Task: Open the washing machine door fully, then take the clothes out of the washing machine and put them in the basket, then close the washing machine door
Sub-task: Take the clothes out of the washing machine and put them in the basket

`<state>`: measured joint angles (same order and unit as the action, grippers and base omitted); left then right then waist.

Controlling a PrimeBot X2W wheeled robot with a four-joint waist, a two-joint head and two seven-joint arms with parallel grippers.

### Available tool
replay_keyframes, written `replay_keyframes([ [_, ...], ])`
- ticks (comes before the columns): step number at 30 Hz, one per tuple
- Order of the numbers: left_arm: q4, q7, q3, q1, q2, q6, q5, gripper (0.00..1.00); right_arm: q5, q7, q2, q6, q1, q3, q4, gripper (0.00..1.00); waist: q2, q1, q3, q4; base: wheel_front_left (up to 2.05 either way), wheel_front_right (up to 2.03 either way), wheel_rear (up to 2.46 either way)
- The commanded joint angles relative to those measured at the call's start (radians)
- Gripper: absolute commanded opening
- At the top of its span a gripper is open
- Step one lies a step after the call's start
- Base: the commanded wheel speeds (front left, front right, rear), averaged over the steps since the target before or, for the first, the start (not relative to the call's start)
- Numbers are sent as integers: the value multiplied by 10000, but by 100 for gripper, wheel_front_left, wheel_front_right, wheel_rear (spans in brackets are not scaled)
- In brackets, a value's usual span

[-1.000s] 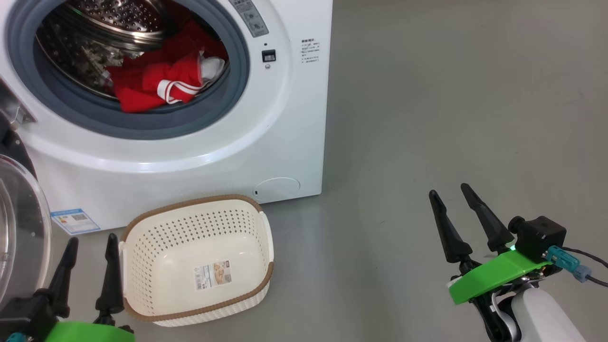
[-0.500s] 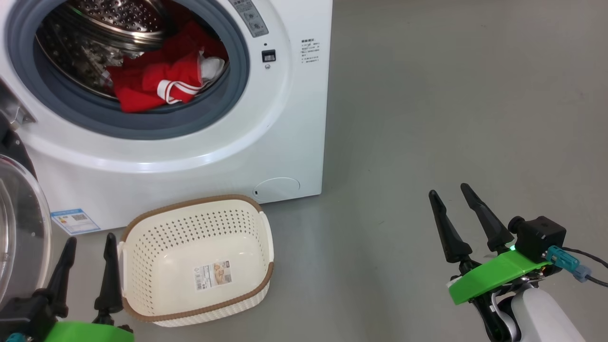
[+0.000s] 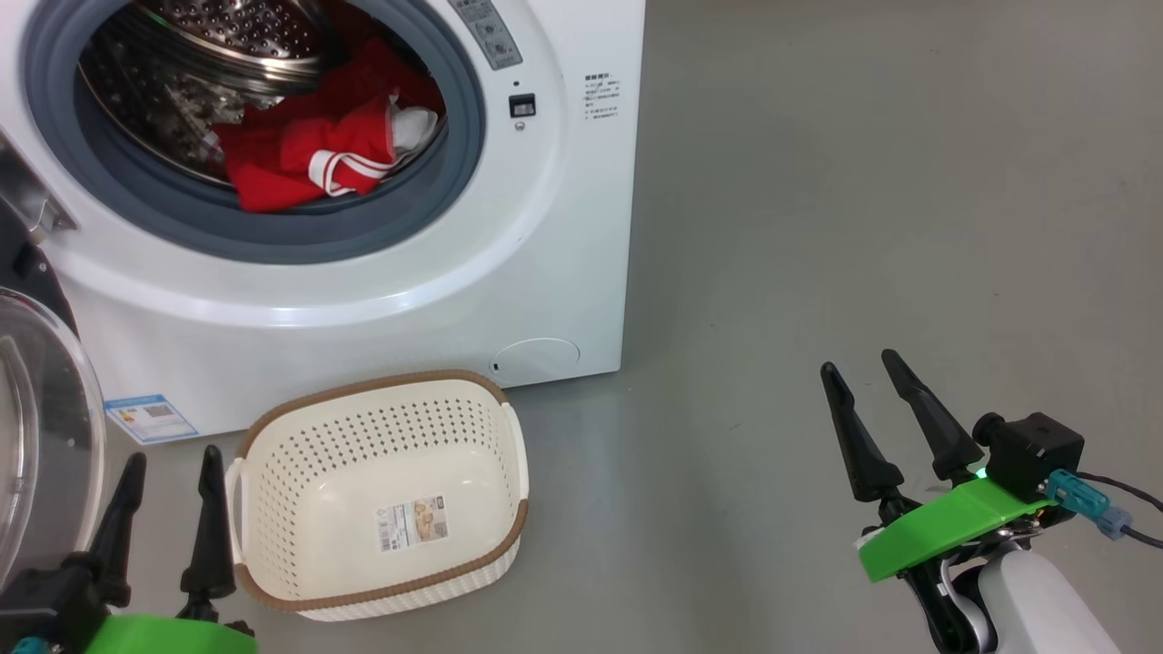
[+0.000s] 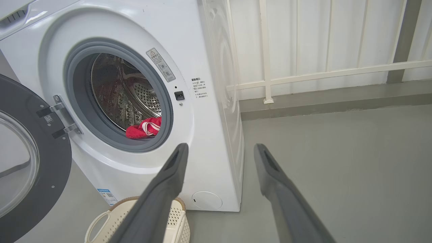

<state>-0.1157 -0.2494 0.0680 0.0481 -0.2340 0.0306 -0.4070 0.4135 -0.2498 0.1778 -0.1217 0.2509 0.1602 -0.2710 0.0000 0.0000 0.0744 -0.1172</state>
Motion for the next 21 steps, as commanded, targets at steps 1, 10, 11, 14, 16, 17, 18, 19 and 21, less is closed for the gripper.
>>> replay_keyframes([
  [1,221,-124,-402,288,-196,22,58,100,-82,-120,26,-90,99,190,288,100,0,0,6,5,0,0,0],
  [10,237,-124,-456,290,-170,36,67,100,-97,-120,12,-90,112,192,293,100,0,0,35,16,59,-59,0],
  [11,239,-124,-462,290,-169,39,68,100,-97,-120,8,-90,114,192,292,100,0,0,40,15,113,-113,0],
  [14,231,-124,-474,292,-162,53,56,100,-87,-120,-6,-90,117,192,287,100,0,0,53,15,114,-114,0],
  [16,215,-124,-471,303,-162,59,51,100,-83,-120,-8,-90,122,195,285,100,0,0,67,20,114,-114,0],
  [17,209,-124,-470,310,-163,62,51,100,-83,-120,-9,-90,125,193,286,100,0,0,70,22,113,-113,0],
  [18,206,-124,-468,317,-161,66,50,100,-85,-120,-9,-90,125,190,288,100,0,0,75,26,113,-113,0],
  [19,202,-124,-468,324,-160,67,51,100,-88,-120,-9,-90,125,184,291,100,0,0,80,30,114,-114,0],
  [21,194,-124,-468,335,-158,66,54,100,-93,-120,-10,-90,122,173,291,100,0,0,91,39,113,-113,0],
])
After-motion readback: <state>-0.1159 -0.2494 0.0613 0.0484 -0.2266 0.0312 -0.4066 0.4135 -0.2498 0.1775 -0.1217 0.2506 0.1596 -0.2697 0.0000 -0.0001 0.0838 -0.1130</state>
